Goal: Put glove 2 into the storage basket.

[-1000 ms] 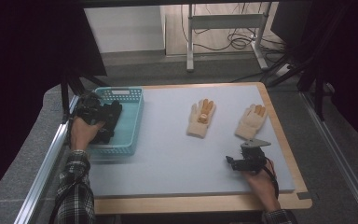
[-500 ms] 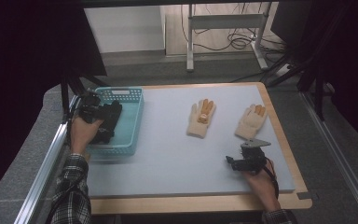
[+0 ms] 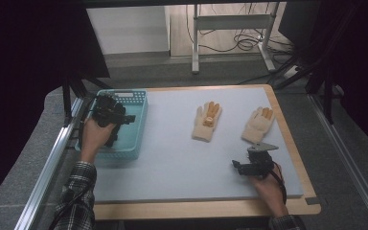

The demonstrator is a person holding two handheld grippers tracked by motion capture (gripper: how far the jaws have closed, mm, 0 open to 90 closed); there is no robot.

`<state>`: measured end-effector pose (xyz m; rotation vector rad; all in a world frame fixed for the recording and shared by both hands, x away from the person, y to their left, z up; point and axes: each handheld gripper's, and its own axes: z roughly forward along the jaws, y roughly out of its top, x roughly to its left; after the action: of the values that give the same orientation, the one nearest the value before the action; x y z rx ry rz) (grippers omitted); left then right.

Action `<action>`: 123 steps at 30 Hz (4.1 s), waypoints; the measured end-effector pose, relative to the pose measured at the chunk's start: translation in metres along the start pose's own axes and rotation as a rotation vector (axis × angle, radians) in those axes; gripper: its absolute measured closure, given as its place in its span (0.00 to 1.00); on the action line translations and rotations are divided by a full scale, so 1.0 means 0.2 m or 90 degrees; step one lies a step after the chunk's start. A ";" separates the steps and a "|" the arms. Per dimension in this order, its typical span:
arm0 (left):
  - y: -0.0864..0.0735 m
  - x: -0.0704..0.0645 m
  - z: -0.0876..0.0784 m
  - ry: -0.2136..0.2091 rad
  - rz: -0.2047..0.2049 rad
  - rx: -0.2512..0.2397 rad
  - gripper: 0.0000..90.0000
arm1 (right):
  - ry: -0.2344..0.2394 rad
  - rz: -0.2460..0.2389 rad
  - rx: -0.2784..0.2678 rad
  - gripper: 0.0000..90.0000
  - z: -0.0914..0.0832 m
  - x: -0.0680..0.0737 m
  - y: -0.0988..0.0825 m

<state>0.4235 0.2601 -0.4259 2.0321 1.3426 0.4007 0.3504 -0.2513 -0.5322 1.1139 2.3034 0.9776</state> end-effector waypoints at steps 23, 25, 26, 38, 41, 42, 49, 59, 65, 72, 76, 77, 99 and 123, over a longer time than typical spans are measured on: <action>0.02 -0.43 0.10 -0.071 0.129 -0.024 0.01 | 0.000 0.000 0.000 0.22 0.00 0.00 0.00; 0.00 -0.47 0.12 -0.079 0.141 -0.028 0.01 | 0.001 0.001 0.000 0.22 0.00 0.00 0.00; -0.01 -0.49 0.13 -0.083 0.145 -0.029 0.01 | 0.000 0.000 0.000 0.22 0.00 0.00 0.00; -0.23 -0.69 0.24 -0.116 0.180 -0.021 0.01 | 0.000 0.000 0.000 0.22 0.00 0.00 0.00; -0.30 -0.72 0.27 -0.123 0.178 -0.019 0.01 | 0.000 0.000 0.000 0.22 0.00 0.00 0.00; -0.35 -0.73 0.28 -0.128 0.177 -0.015 0.01 | -0.001 0.000 0.000 0.22 0.00 0.00 0.00; -0.49 -0.74 0.33 -0.113 0.168 -0.004 0.01 | -0.001 0.000 -0.001 0.22 0.00 0.00 0.00; -0.62 -0.73 0.37 -0.091 0.148 -0.002 0.02 | -0.001 0.002 0.000 0.21 0.00 0.00 0.00; -0.63 -0.73 0.36 -0.086 0.146 -0.006 0.02 | -0.001 0.003 0.000 0.21 0.00 0.00 0.00; -0.63 -0.74 0.36 -0.084 0.146 -0.009 0.02 | 0.007 0.029 -0.009 0.24 -0.02 -0.02 0.00; -0.63 -0.74 0.36 -0.084 0.145 -0.009 0.02 | 0.004 0.046 -0.020 0.28 -0.06 -0.07 0.01; -0.63 -0.73 0.36 -0.084 0.146 -0.008 0.02 | 0.000 0.050 -0.021 0.30 -0.08 -0.09 0.02; -0.64 -0.73 0.36 -0.082 0.143 -0.011 0.03 | -0.099 0.086 -0.035 0.60 -0.07 -0.56 0.28; -0.64 -0.73 0.36 -0.082 0.145 -0.010 0.03 | -0.115 0.122 0.026 0.61 0.24 -0.65 0.28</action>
<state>0.3143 0.1347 -0.5496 2.1657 1.0323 0.3718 0.4871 -0.3098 -0.5163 1.4007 2.1103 0.8616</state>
